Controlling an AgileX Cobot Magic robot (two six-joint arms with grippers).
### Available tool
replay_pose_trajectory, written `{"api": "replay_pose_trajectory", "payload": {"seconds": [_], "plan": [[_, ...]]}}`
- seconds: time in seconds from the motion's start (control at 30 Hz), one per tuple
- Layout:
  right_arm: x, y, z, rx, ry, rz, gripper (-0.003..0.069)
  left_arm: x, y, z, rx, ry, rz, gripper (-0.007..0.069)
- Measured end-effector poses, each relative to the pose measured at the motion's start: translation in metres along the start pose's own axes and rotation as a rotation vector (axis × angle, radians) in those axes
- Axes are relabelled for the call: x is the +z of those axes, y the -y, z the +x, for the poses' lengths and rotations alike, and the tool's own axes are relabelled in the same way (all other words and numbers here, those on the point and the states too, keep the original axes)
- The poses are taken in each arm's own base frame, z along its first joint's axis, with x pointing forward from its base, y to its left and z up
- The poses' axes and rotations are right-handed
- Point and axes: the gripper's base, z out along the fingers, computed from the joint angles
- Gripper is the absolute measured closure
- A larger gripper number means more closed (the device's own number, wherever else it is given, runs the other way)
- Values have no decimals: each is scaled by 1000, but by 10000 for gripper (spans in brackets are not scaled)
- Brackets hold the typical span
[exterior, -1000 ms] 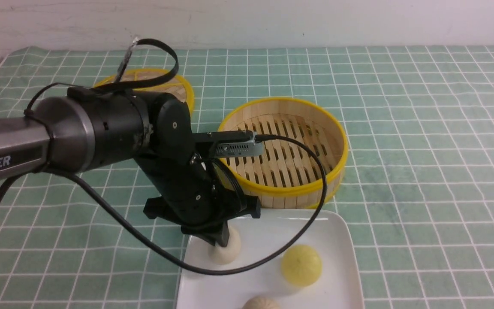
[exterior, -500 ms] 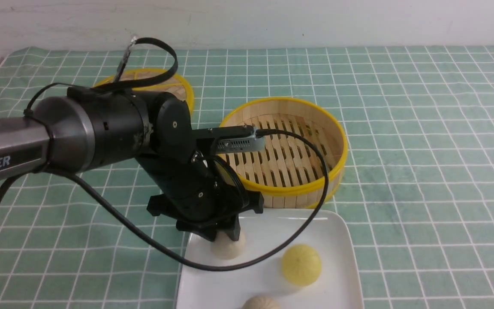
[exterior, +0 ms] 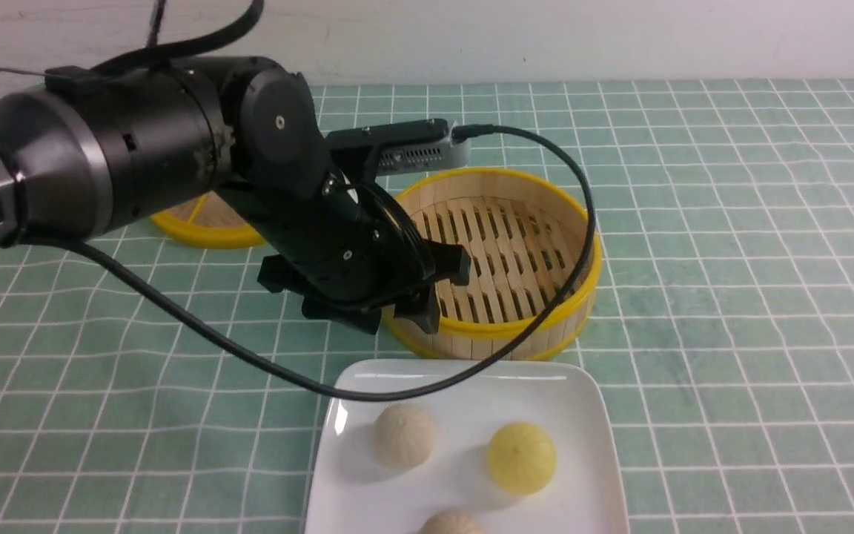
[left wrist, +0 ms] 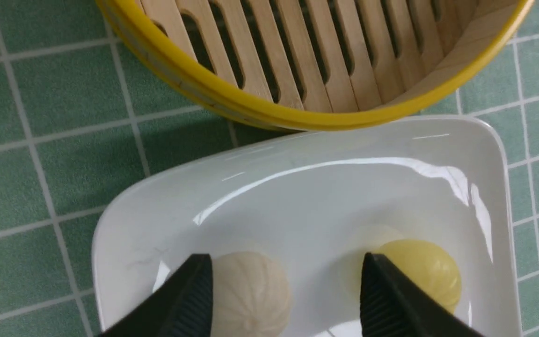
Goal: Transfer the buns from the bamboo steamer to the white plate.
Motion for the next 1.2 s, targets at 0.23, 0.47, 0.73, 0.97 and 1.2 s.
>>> {"api": "replay_pose_trajectory", "payload": {"seconds": [0.23, 0.47, 0.73, 0.97, 1.2], "plan": [[22, 2, 4, -39, 191, -12, 675, -4, 0, 0, 6, 0, -3, 337], [22, 2, 2, -42, 220, -14, 673, -4, 0, 1, 28, -10, -6, 561], [22, 2, 2, -42, 223, -14, 667, -4, 0, 2, 73, -20, -11, 623], [22, 2, 2, -42, 222, -14, 664, -4, -1, 3, 74, -31, -14, 623], [37, 6, 24, -44, 154, 2, 658, -4, -2, 5, 79, -53, -23, 620]]}}
